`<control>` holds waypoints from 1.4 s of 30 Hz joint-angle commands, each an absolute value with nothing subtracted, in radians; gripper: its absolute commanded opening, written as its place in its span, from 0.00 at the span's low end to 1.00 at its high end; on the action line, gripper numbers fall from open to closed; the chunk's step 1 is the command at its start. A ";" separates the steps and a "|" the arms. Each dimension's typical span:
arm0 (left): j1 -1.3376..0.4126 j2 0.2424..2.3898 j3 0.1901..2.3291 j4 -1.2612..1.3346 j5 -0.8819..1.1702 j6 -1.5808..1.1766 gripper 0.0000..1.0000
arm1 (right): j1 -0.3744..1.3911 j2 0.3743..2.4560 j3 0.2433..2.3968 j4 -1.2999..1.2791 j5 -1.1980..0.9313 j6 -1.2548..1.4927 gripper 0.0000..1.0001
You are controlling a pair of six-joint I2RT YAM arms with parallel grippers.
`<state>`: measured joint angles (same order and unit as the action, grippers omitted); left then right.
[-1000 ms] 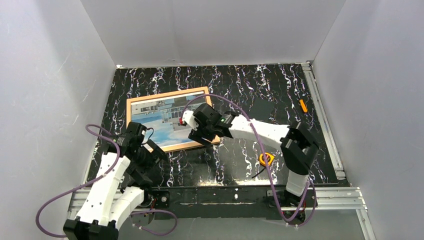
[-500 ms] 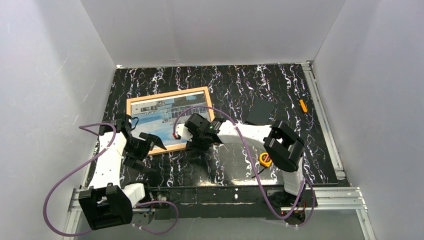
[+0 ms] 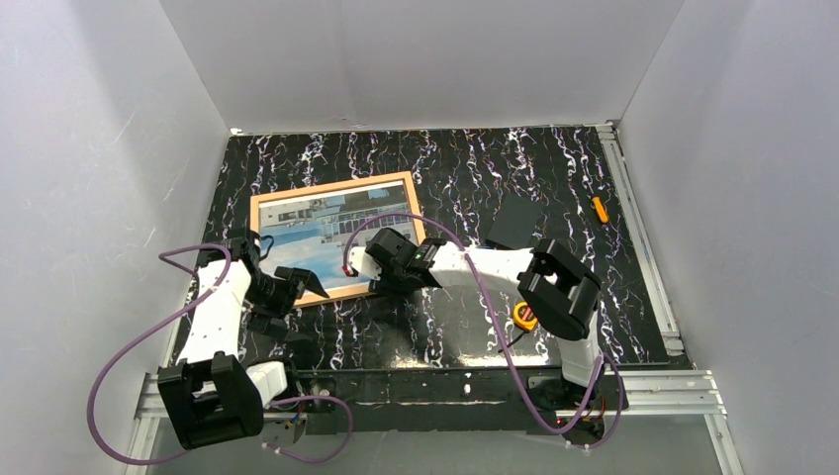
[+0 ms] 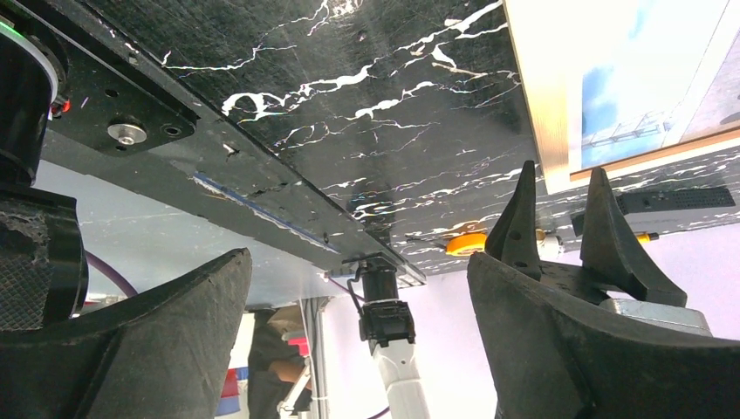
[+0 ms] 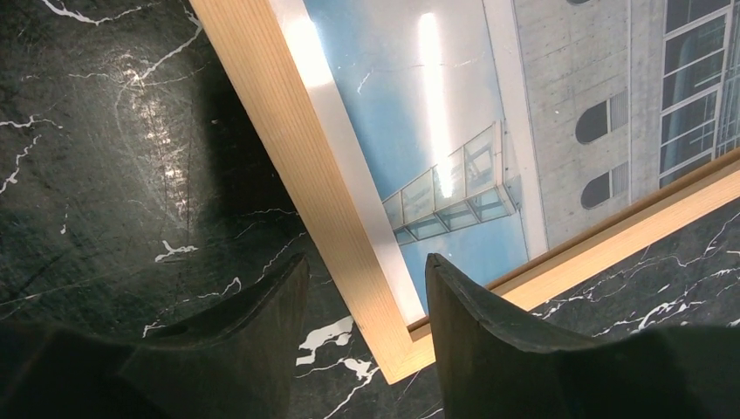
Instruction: Take the photo out of the frame
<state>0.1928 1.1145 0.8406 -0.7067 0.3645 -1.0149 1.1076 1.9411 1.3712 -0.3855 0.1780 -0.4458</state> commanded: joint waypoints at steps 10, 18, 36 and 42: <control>0.197 1.181 0.852 -0.792 0.382 -1.024 0.98 | 1.149 1.988 1.362 -0.312 0.244 -0.475 0.47; 0.198 1.228 0.843 -0.711 0.466 -1.007 0.97 | 1.166 1.977 1.344 -0.272 0.344 -0.455 0.20; 0.281 1.069 0.686 -0.258 0.741 -0.958 0.98 | 1.119 1.805 1.444 -0.497 0.017 -0.326 0.01; 0.291 1.034 0.651 -0.167 0.812 -0.980 0.98 | 1.045 1.780 1.507 -0.553 -0.118 -0.273 0.01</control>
<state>0.2840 1.0634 0.6956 -0.1638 0.7113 -0.9745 1.1011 1.8477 1.4132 -0.5285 -0.0059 -0.3462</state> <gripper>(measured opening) 0.980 0.297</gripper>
